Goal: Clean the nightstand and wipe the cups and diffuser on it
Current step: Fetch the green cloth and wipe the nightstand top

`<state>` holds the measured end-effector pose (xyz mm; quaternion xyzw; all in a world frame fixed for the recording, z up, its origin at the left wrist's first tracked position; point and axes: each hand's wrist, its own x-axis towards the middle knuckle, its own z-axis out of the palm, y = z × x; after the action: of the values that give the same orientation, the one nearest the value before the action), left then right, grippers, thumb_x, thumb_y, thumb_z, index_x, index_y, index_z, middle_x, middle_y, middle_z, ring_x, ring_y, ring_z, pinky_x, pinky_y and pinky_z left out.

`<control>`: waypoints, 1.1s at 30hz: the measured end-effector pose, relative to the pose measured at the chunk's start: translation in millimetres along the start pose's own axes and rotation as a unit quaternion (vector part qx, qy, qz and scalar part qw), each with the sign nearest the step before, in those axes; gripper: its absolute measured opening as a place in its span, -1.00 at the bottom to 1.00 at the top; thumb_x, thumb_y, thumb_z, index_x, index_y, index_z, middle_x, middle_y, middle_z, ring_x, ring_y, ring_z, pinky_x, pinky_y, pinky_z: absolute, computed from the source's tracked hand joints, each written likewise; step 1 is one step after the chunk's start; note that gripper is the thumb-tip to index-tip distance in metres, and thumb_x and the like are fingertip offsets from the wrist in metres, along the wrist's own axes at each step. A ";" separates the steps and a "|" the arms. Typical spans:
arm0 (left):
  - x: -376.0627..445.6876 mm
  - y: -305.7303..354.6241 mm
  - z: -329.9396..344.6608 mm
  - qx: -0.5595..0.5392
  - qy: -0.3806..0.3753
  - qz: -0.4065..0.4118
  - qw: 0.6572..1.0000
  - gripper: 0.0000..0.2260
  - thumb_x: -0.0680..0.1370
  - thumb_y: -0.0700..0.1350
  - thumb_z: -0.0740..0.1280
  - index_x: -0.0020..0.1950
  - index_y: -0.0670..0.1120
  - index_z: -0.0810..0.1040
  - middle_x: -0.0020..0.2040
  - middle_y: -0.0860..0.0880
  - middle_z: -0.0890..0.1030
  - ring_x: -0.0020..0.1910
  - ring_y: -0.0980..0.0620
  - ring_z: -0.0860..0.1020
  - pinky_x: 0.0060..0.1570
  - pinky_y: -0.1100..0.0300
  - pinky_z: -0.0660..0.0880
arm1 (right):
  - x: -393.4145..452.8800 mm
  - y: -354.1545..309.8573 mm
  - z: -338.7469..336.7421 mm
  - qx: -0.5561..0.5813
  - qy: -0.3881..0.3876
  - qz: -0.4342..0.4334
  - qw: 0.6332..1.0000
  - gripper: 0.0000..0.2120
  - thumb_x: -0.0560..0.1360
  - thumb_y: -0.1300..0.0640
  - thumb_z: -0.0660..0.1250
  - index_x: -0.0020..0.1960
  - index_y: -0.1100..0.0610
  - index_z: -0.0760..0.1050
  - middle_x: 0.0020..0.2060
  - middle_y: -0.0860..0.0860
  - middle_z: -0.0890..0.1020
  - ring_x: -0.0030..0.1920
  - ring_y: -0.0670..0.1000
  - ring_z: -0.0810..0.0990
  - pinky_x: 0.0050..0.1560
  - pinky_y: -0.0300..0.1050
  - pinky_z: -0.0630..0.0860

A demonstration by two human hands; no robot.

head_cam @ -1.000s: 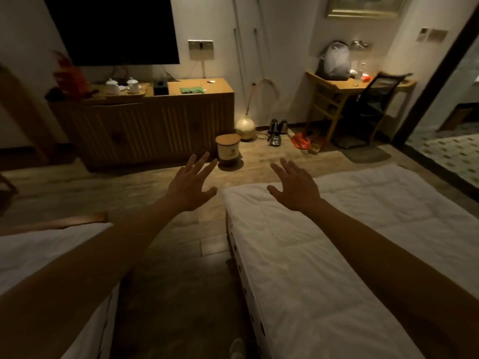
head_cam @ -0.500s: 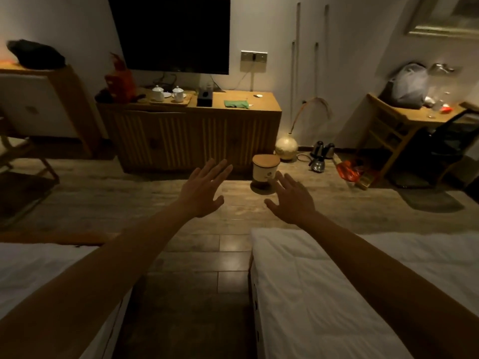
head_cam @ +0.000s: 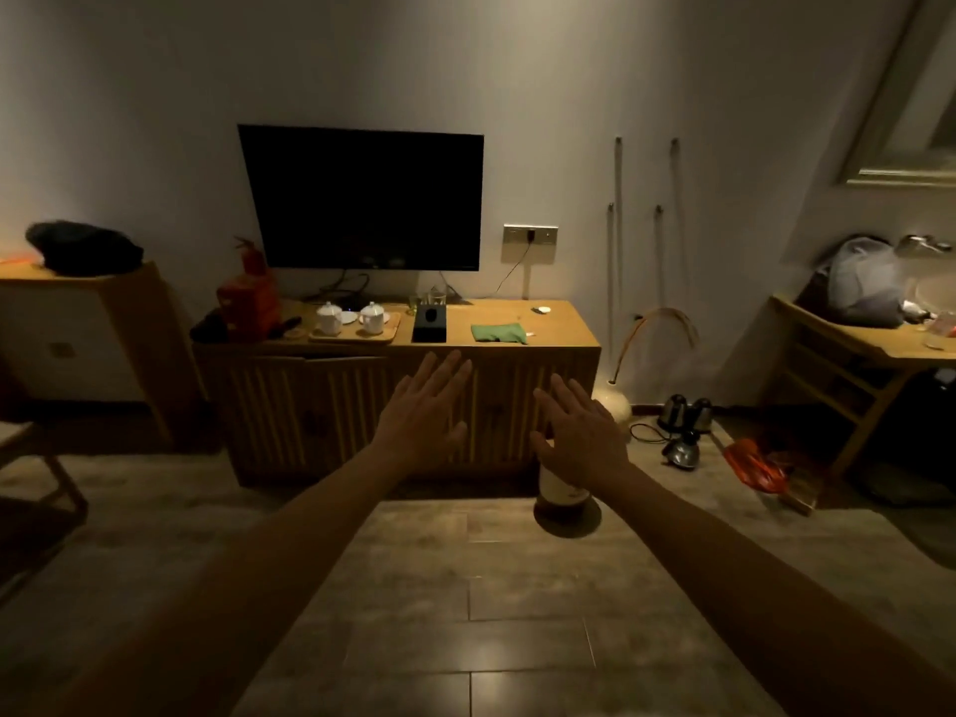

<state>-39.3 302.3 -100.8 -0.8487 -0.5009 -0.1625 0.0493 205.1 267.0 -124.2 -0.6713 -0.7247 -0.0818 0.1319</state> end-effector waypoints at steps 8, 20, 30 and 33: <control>153.8 -62.0 39.8 -0.003 -0.005 0.006 1.000 -0.23 0.58 0.13 0.27 0.61 0.06 -0.16 0.63 0.01 -0.19 0.60 -0.11 -0.20 0.54 -0.18 0.01 | 152.5 42.0 22.5 0.003 0.014 0.019 1.000 -0.36 0.59 -0.17 0.18 0.59 -0.03 0.09 0.61 0.05 0.08 0.60 0.13 0.04 0.51 0.19 0.20; 430.3 -128.0 119.5 0.011 -0.008 0.006 1.000 -0.24 0.58 0.14 0.27 0.62 0.04 -0.12 0.64 0.00 -0.12 0.61 -0.10 -0.15 0.53 -0.20 0.09 | 423.1 155.7 98.5 0.013 -0.014 0.020 1.000 -0.31 0.57 -0.22 0.21 0.60 -0.08 0.04 0.62 -0.01 0.03 0.60 0.10 0.06 0.34 0.15 0.43; 586.3 -190.8 224.3 0.003 -0.089 0.011 0.996 -0.25 0.57 0.15 0.24 0.63 0.06 -0.11 0.64 0.03 -0.14 0.61 -0.07 -0.16 0.53 -0.15 0.00 | 580.6 209.4 187.0 0.003 -0.093 0.022 0.995 -0.35 0.57 -0.17 0.23 0.58 -0.08 0.09 0.62 -0.02 -0.01 0.58 0.06 0.12 0.30 0.12 0.50; 639.2 -219.6 261.3 -0.007 -0.101 0.020 0.995 -0.26 0.56 0.16 0.23 0.62 0.11 -0.12 0.64 0.04 -0.13 0.61 -0.08 -0.13 0.52 -0.17 0.02 | 632.9 223.4 216.1 -0.002 -0.102 0.020 0.995 -0.36 0.57 -0.15 0.23 0.58 -0.08 0.10 0.62 -0.02 -0.01 0.58 0.06 0.13 0.28 0.07 0.52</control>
<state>114.4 1008.3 -156.6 -0.8710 -0.4849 -0.0788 -0.0041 369.3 952.2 -152.4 -0.6905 -0.7209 -0.0121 0.0571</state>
